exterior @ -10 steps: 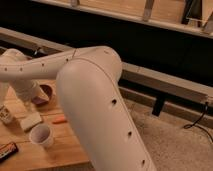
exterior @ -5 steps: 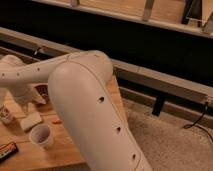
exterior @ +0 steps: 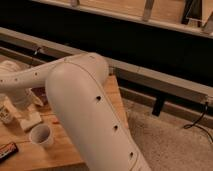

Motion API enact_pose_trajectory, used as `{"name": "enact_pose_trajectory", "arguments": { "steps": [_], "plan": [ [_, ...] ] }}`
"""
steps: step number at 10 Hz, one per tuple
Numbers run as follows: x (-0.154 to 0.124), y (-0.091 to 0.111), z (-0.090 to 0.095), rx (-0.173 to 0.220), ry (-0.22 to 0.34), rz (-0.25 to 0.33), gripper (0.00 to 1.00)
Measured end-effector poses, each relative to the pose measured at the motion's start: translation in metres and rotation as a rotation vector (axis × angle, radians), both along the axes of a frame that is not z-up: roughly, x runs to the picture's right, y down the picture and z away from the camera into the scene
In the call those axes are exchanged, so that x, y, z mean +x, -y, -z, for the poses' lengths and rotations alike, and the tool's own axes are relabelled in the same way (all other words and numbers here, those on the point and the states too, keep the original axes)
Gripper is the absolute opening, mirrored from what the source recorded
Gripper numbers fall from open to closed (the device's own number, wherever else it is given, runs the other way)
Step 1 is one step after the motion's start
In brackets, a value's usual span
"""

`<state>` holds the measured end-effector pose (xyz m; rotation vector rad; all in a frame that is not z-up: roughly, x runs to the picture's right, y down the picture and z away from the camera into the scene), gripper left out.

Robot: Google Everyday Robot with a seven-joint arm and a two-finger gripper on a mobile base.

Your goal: Place the white sponge in the ceramic bowl

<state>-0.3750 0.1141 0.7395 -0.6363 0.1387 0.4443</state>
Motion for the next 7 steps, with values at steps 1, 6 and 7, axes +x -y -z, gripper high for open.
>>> {"name": "enact_pose_trajectory", "arguments": {
  "steps": [1, 6, 7],
  "plan": [
    [-0.0009, -0.0003, 0.0002, 0.002, 0.008, 0.007, 0.65],
    [-0.0011, 0.0007, 0.0002, 0.017, 0.038, 0.045, 0.65],
    [-0.0038, 0.0016, -0.0001, 0.033, 0.085, 0.099, 0.65]
  ]
}}
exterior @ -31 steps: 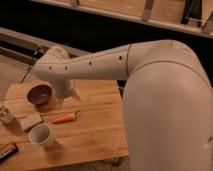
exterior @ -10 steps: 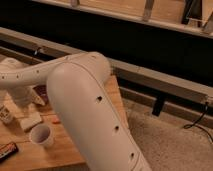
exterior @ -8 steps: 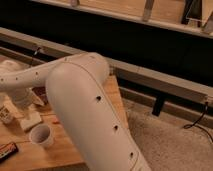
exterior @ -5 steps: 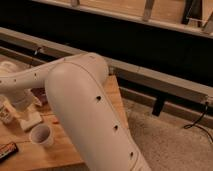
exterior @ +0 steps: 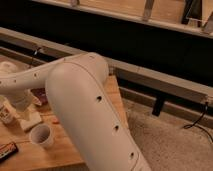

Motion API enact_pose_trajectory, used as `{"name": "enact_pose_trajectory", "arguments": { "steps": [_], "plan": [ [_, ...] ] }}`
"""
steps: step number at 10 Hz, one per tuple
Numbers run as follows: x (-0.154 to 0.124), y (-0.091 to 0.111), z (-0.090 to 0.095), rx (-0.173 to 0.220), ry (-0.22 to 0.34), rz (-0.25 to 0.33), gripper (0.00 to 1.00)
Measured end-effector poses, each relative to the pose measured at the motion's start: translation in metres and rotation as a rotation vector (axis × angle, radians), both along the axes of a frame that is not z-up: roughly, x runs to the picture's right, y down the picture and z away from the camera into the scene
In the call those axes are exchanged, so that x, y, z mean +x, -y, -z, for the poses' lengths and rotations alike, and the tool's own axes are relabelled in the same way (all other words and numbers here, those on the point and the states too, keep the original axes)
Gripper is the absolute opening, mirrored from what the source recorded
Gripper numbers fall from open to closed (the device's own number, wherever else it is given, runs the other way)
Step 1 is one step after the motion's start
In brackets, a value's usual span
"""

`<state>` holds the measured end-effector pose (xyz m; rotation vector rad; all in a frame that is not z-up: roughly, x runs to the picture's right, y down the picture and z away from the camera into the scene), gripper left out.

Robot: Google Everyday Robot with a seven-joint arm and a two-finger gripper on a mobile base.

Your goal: Place the white sponge in the ceramic bowl

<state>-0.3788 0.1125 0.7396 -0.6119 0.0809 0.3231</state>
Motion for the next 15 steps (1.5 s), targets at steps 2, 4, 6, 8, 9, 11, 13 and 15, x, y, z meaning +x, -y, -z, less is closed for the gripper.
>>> {"name": "enact_pose_trajectory", "arguments": {
  "steps": [2, 4, 6, 8, 9, 11, 13, 15],
  "plan": [
    [-0.008, 0.003, 0.0, 0.035, 0.1, 0.116, 0.65],
    [-0.018, 0.002, 0.001, 0.053, 0.185, 0.212, 0.65],
    [-0.021, -0.001, -0.002, 0.047, 0.226, 0.251, 0.65],
    [-0.024, -0.011, -0.011, 0.021, 0.262, 0.275, 0.65],
    [-0.026, -0.014, -0.015, 0.016, 0.273, 0.282, 0.65],
    [-0.032, -0.021, -0.024, 0.003, 0.308, 0.311, 0.65],
    [-0.041, -0.027, -0.027, -0.004, 0.36, 0.349, 0.65],
    [-0.05, -0.033, -0.029, -0.009, 0.423, 0.391, 0.65]
  ]
}}
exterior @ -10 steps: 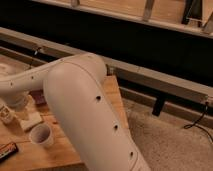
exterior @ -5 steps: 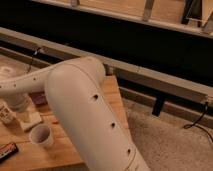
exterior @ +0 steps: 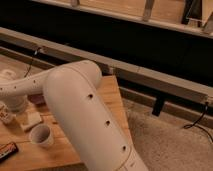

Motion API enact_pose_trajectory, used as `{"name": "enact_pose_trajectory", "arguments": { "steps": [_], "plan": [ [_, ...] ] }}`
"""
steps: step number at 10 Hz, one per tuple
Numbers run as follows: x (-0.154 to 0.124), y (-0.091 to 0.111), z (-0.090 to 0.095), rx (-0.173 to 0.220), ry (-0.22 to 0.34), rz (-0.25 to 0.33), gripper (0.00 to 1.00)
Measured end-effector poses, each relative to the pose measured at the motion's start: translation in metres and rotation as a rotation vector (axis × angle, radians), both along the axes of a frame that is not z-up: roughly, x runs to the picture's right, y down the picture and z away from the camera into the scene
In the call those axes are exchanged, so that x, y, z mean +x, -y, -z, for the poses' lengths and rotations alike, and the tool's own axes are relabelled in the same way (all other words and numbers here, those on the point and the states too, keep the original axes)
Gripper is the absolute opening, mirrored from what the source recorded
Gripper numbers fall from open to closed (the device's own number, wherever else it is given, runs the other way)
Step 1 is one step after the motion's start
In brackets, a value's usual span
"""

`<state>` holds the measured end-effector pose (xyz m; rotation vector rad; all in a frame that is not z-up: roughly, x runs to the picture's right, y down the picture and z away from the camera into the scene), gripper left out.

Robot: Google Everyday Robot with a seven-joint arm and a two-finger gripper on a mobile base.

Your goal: Place the white sponge in the ceramic bowl

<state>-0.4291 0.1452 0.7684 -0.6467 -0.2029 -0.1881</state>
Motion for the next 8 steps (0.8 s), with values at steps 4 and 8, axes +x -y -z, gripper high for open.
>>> {"name": "enact_pose_trajectory", "arguments": {
  "steps": [4, 8],
  "plan": [
    [0.002, -0.012, -0.01, -0.023, 0.026, 0.052, 0.65],
    [-0.009, -0.023, -0.021, -0.02, 0.051, 0.148, 0.65]
  ]
}}
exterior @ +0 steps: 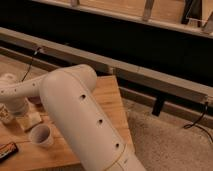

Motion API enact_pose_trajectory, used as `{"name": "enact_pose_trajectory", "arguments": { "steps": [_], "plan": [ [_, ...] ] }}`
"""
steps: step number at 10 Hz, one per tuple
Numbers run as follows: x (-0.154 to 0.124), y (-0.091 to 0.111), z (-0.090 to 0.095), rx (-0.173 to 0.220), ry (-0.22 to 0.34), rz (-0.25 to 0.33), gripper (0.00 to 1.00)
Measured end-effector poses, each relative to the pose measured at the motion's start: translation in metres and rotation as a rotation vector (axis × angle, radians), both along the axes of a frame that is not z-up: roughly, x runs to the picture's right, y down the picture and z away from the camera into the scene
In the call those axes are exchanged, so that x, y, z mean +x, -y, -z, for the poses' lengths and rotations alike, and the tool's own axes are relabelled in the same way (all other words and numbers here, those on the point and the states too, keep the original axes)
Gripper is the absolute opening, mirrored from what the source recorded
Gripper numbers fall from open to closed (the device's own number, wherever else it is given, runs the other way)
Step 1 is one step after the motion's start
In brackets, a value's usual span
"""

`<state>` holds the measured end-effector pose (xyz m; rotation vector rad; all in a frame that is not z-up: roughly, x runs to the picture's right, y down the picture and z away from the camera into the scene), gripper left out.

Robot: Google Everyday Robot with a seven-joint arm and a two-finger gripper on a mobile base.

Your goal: Place the white sponge in the ceramic bowl

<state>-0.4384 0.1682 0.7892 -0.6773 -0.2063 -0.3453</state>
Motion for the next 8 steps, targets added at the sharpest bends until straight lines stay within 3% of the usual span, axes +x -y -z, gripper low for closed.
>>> {"name": "enact_pose_trajectory", "arguments": {
  "steps": [3, 8],
  "plan": [
    [-0.009, -0.004, -0.005, -0.002, 0.015, 0.047, 0.65],
    [0.002, -0.001, -0.022, -0.014, -0.006, 0.066, 0.65]
  ]
}}
